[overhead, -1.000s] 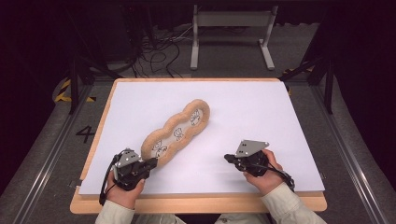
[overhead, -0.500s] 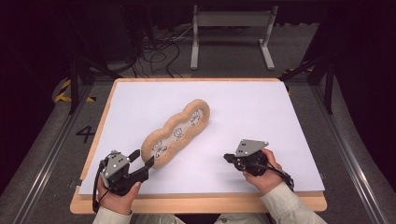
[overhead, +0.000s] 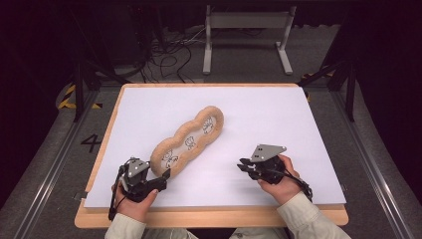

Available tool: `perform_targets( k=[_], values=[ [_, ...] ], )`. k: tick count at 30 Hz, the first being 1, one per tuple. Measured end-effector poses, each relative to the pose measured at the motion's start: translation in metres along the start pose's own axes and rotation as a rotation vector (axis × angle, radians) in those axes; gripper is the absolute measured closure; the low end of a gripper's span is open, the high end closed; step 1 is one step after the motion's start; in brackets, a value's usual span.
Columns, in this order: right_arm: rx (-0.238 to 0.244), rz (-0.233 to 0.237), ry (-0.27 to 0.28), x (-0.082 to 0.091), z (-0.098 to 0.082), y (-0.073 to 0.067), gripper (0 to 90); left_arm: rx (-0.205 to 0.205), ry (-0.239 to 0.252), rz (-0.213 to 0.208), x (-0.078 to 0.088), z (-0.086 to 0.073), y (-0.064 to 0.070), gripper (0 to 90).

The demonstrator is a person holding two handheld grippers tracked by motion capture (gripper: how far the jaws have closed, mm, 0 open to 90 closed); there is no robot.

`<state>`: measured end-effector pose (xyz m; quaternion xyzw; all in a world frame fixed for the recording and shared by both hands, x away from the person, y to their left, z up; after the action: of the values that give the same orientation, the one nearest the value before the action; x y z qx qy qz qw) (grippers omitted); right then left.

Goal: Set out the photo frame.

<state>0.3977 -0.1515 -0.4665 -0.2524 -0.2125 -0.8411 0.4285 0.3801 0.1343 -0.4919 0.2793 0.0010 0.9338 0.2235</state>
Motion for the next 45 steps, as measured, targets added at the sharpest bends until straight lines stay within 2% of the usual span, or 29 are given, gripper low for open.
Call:
perform_targets(
  k=[2, 3, 4, 5, 7, 8, 11, 13, 16, 23, 26, 31, 33, 38, 45],
  values=[
    [-0.006, -0.006, 0.001, -0.002, 0.003, 0.004, 73.7, 0.015, -0.014, -0.014, -0.001, -0.002, -0.002, 32.2],
    [-0.006, -0.006, 0.001, -0.002, 0.003, 0.004, 73.7, 0.015, -0.014, -0.014, -0.001, -0.002, -0.002, 40.2],
    [-0.01, -0.003, 0.001, -0.002, 0.004, 0.006, 72.8, 0.02, -0.017, -0.028, -0.001, -0.002, -0.003, 40.2],
    [-0.02, -0.002, 0.005, -0.004, 0.006, 0.007, 72.1, 0.022, -0.02, -0.029, -0.002, -0.002, -0.004, 45.1],
    [-0.027, 0.004, 0.0, -0.005, 0.007, 0.009, 71.3, 0.011, -0.029, -0.051, -0.003, -0.002, -0.003, 53.4],
    [-0.028, 0.002, -0.004, -0.006, 0.007, 0.01, 71.0, 0.028, -0.035, -0.073, -0.003, -0.002, -0.001, 58.3],
    [-0.036, 0.005, -0.005, -0.008, 0.009, 0.012, 70.8, 0.046, -0.039, -0.095, -0.003, -0.001, -0.001, 63.5],
    [-0.042, 0.004, -0.001, -0.009, 0.011, 0.015, 70.4, 0.054, -0.041, -0.106, -0.002, -0.001, -0.001, 64.7],
    [-0.052, -0.006, 0.011, -0.01, 0.019, 0.022, 68.1, 0.046, -0.042, -0.105, -0.003, -0.001, -0.001, 65.2],
    [-0.094, -0.03, 0.038, -0.023, 0.045, 0.05, 66.5, 0.064, -0.05, -0.118, -0.002, -0.001, -0.001, 65.5],
    [-0.106, -0.048, 0.027, -0.034, 0.05, 0.063, 64.8, 0.08, -0.058, -0.133, -0.002, -0.001, -0.001, 65.7],
    [-0.141, -0.065, 0.019, -0.053, 0.057, 0.082, 58.3, 0.08, -0.059, -0.14, -0.003, -0.001, -0.003, 65.9],
    [-0.153, -0.06, 0.012, -0.061, 0.059, 0.087, 55.8, 0.076, -0.058, -0.148, -0.003, -0.001, -0.004, 65.9],
    [-0.14, -0.06, 0.011, -0.081, 0.063, 0.096, 50.0, 0.084, -0.056, -0.164, -0.003, -0.002, -0.006, 65.8],
    [-0.173, -0.046, 0.012, -0.103, 0.068, 0.111, 51.1, 0.083, -0.049, -0.162, -0.004, -0.002, -0.006, 65.8]
  ],
)
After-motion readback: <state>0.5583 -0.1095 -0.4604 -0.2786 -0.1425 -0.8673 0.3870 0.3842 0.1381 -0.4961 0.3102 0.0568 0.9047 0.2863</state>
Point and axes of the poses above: each handheld gripper's, and its own axes: x roughly backward along the jaws, z roughly out of its top, y roughly to its right, the point moved 9 cm from there along -x, roughly forward along the jaws, and after that the axes turned 4 degrees about y, right-handed, at the moved point
